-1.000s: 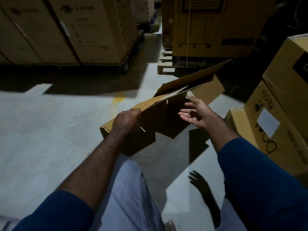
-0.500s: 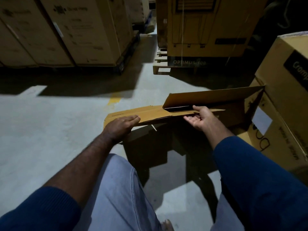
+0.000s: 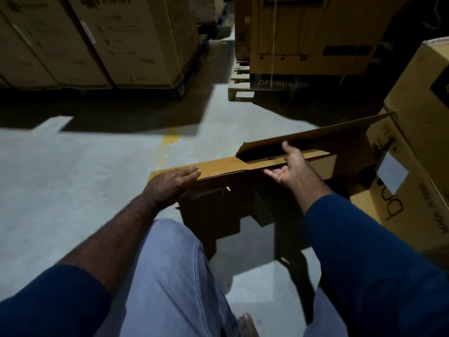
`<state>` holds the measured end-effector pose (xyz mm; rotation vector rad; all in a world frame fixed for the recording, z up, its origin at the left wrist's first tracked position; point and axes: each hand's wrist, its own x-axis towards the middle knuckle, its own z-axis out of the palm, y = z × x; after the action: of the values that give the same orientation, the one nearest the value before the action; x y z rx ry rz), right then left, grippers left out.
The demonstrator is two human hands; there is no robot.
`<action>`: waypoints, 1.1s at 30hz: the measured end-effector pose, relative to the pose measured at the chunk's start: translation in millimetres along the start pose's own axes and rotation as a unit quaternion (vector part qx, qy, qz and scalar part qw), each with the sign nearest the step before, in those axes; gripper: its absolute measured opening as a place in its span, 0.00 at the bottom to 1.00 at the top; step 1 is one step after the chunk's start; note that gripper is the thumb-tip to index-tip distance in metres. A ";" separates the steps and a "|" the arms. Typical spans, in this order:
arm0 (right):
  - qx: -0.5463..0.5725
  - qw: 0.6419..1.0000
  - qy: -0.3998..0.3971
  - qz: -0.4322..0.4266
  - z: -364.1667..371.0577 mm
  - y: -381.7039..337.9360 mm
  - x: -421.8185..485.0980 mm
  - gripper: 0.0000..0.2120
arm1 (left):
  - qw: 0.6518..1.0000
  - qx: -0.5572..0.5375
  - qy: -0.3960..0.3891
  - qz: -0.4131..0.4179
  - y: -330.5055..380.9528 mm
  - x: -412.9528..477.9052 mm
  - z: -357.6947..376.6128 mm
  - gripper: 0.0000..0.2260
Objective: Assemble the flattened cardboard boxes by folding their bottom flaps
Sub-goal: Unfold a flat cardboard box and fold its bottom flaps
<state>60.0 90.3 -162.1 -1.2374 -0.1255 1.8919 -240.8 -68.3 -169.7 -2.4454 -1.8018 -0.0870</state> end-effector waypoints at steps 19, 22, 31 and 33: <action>-0.132 0.991 0.006 0.009 7.5 45.2 6.0 0.15 | 0.978 -0.014 -0.136 -0.161 96.5 99.0 3.0 0.48; -0.140 0.990 0.009 -0.008 9.2 46.5 -0.6 0.13 | 0.977 -0.004 -0.109 -0.184 121.4 113.3 9.8 0.24; -0.136 0.991 0.002 -0.008 -7.9 23.2 -8.3 0.22 | 0.974 0.010 -0.036 -0.223 102.3 117.0 19.9 0.11; -0.073 0.995 0.068 -0.020 -21.6 17.6 -3.7 0.22 | 0.975 0.029 0.000 -0.218 92.7 113.3 20.0 0.10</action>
<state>67.2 69.1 -179.2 -1.4483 -0.2169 1.7838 -118.9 14.3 -182.0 -1.9692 -2.2730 -0.0664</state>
